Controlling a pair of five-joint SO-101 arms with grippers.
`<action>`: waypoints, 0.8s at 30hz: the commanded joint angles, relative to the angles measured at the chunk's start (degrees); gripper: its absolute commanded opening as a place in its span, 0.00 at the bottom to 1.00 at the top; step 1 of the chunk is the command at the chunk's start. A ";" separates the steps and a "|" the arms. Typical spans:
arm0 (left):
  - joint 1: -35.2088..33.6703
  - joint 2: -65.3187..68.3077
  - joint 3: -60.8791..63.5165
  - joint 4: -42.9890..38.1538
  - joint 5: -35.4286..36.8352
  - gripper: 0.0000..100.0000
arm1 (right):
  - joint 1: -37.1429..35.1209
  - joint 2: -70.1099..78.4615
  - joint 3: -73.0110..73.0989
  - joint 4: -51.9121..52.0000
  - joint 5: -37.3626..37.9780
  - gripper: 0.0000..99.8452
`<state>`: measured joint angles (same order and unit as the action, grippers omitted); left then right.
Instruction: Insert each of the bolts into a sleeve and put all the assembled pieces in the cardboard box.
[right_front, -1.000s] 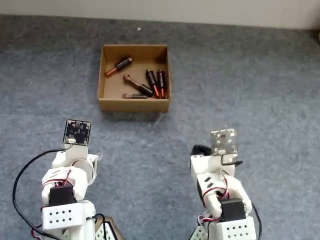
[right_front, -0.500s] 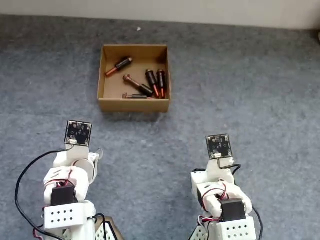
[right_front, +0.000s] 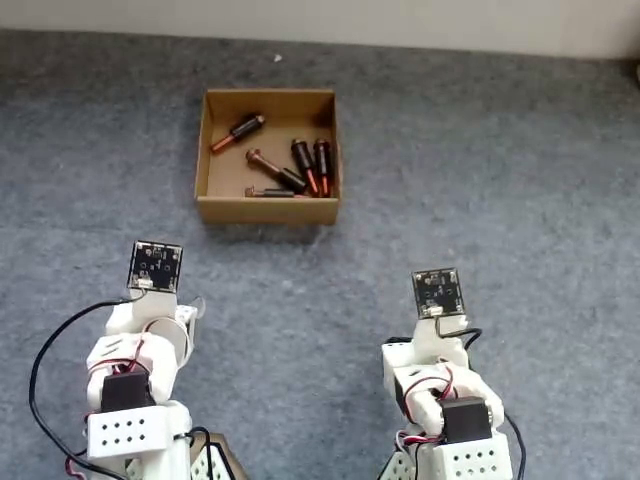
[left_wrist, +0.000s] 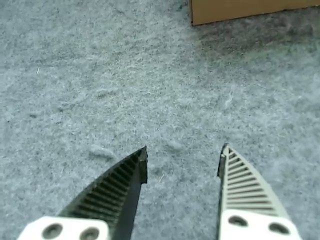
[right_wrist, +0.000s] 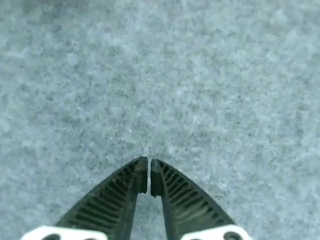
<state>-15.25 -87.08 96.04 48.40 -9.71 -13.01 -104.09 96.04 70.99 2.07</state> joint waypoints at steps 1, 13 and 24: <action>0.40 -0.13 1.63 -0.18 -0.44 0.24 | 0.66 -0.84 8.84 0.31 0.35 0.00; -2.86 -6.81 1.63 10.81 -0.18 0.25 | 0.66 -0.84 8.84 0.31 0.35 0.00; -2.68 -11.56 1.45 19.52 -0.26 0.25 | 0.66 -0.84 8.84 0.31 0.35 0.00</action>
<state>-17.36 -97.10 96.04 65.89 -9.71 -13.01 -104.09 96.04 70.99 2.07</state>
